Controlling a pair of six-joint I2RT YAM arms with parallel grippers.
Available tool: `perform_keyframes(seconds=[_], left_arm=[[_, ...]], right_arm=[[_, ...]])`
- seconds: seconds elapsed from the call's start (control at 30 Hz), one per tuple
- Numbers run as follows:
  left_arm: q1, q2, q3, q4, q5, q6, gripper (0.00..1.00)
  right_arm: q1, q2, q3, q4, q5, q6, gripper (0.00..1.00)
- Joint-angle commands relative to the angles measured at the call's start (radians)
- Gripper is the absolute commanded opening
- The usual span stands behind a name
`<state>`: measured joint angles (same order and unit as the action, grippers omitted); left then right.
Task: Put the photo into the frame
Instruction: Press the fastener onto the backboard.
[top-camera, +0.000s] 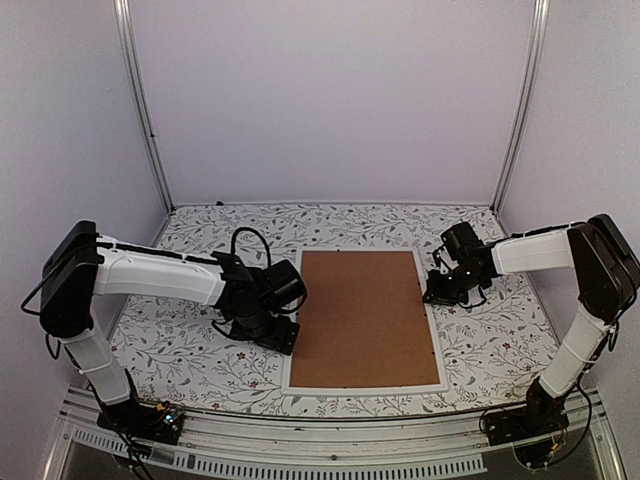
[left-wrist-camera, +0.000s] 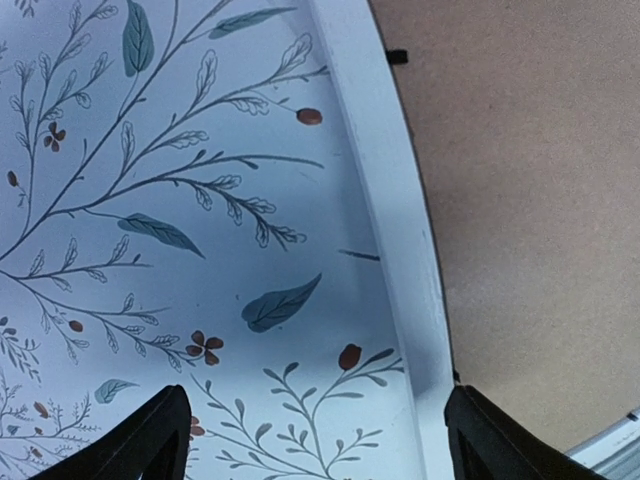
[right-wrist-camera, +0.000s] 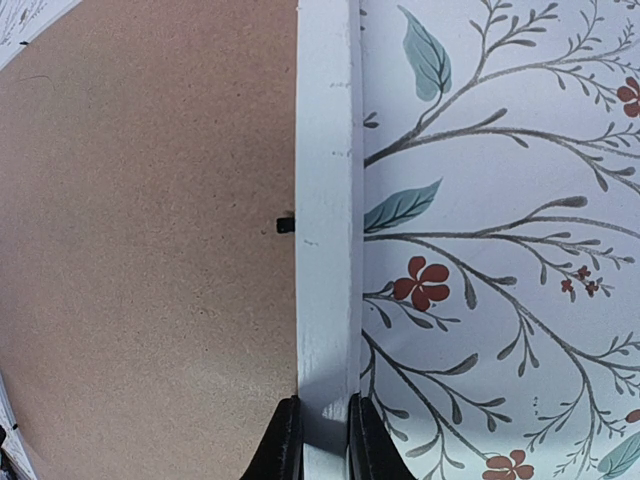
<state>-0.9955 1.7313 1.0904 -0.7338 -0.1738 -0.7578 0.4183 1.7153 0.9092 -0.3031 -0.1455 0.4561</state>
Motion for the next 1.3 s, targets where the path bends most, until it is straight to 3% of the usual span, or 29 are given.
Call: perform_keyframes(seconds=[0.0, 0.33, 0.9, 1.27], left_arm=[[-0.016, 0.039, -0.005, 0.016, -0.011, -0.011, 0.91], [-0.028, 0.093, 0.016, 0.016, -0.028, -0.009, 0.91], [-0.137, 0.243, 0.111, -0.012, -0.020, -0.039, 0.90], [-0.055, 0.038, 0.101, 0.025, -0.060, 0.010, 0.92]], right_arm=[[0.016, 0.046, -0.036, -0.020, -0.040, 0.009, 0.09], [0.016, 0.040, -0.038, -0.022, -0.040, 0.009, 0.09], [0.016, 0.039, -0.044, -0.018, -0.042, 0.012, 0.09], [0.010, 0.050, 0.039, -0.097, 0.022, -0.046, 0.08]])
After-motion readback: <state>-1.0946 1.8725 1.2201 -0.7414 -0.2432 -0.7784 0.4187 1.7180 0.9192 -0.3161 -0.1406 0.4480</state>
